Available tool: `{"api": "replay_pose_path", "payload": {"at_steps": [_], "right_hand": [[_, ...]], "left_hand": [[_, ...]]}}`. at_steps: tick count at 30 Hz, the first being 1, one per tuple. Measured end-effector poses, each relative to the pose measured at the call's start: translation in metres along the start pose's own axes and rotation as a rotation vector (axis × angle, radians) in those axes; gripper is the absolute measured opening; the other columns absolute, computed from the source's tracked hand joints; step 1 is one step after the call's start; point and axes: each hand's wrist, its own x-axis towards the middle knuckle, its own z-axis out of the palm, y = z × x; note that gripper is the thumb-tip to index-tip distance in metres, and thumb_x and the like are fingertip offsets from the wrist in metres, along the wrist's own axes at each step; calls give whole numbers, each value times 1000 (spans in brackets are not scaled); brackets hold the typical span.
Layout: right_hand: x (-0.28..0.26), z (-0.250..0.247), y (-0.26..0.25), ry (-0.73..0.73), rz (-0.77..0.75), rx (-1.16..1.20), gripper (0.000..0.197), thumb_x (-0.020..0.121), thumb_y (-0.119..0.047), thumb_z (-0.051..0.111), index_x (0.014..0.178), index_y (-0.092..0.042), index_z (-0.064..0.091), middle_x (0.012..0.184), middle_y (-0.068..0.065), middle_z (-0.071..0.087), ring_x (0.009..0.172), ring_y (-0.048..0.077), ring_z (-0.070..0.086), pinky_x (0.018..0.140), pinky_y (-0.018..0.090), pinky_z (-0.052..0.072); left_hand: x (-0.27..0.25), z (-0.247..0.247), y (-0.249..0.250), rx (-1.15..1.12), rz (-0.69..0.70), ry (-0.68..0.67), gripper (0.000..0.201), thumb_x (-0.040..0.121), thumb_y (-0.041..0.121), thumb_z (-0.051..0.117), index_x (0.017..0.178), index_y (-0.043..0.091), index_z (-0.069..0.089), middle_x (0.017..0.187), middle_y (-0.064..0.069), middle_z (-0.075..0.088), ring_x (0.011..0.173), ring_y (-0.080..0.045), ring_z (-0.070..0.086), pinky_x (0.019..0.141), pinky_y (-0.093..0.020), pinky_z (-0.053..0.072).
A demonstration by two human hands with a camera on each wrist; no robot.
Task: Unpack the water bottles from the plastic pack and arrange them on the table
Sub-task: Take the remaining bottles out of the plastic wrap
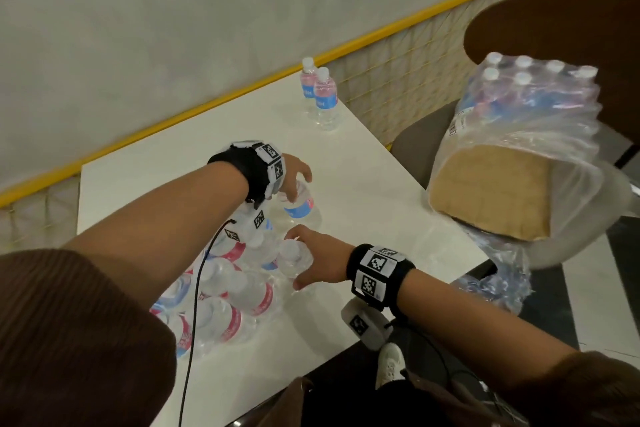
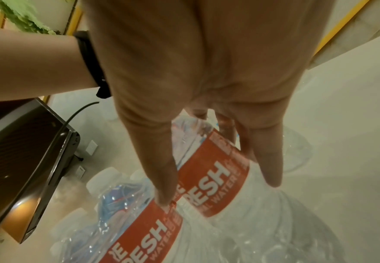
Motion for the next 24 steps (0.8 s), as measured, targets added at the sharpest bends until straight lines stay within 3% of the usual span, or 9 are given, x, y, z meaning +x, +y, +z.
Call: {"api": "replay_pose_path", "payload": {"at_steps": [3, 5, 9, 12, 14, 16, 19, 22, 24], "right_hand": [[1, 4, -2, -4, -12, -4, 76, 70, -21, 82, 130, -18, 36, 125, 7, 52, 98, 20, 51, 82, 29, 42], [-2, 0, -1, -13, -1, -1, 80, 71, -20, 81, 136, -17, 35, 130, 7, 50, 109, 22, 52, 90, 30, 43], [-20, -31, 23, -23, 129, 34, 74, 76, -23, 78, 138, -22, 37, 139, 6, 43, 124, 23, 46, 101, 33, 40], [-42, -72, 52, 70, 220, 48, 56, 78, -20, 76, 128, -16, 50, 128, 6, 54, 104, 19, 54, 95, 34, 46], [-59, -102, 74, 160, 291, 71, 44, 79, -15, 73, 120, -13, 56, 116, 6, 62, 90, 16, 56, 90, 35, 49], [-79, -130, 98, 226, 363, 144, 29, 81, -9, 66, 110, -12, 59, 99, 3, 64, 78, 14, 56, 83, 35, 50], [-109, -165, 131, 376, 446, 215, 20, 80, 0, 59, 95, -13, 61, 84, -2, 60, 74, 12, 56, 72, 31, 50], [-132, -195, 159, 572, 533, 310, 16, 83, -1, 56, 84, -16, 57, 85, 2, 61, 79, 16, 57, 73, 32, 51], [-138, -212, 174, 665, 564, 388, 18, 86, -6, 56, 100, -16, 58, 101, 8, 63, 88, 20, 58, 79, 35, 52]], "left_hand": [[1, -6, 9, -7, 38, -58, 56, 88, 0, 58, 141, 15, 43, 144, -10, 42, 94, -21, 51, 42, -14, 45], [3, -10, 21, 59, 56, -48, 51, 88, 9, 62, 137, 14, 49, 141, -7, 47, 108, -21, 54, 61, -12, 44], [12, -21, 66, 225, 140, 102, 48, 90, 28, 60, 136, 18, 49, 143, -5, 43, 129, -23, 44, 101, -30, 37], [21, -32, 117, 135, 327, 310, 41, 89, 28, 59, 130, 24, 56, 143, -13, 39, 133, -29, 38, 106, -35, 34], [29, -36, 154, 81, 438, 391, 39, 88, 26, 59, 126, 30, 59, 154, -19, 18, 144, -33, 15, 115, -39, 22], [37, -39, 191, 52, 510, 440, 37, 85, 22, 60, 119, 36, 64, 160, -11, -5, 147, -32, -7, 119, -45, 10], [53, -40, 233, 39, 538, 457, 28, 84, 26, 64, 110, 35, 68, 159, 2, -17, 146, -26, -16, 117, -51, 8], [68, -47, 257, 95, 494, 444, 43, 87, 24, 60, 129, 25, 54, 160, -1, -2, 147, -31, 8, 111, -50, 27], [72, -57, 264, -14, 494, 449, 49, 90, 9, 47, 139, 16, 40, 156, -2, 20, 134, -29, 40, 102, -41, 40]]}}
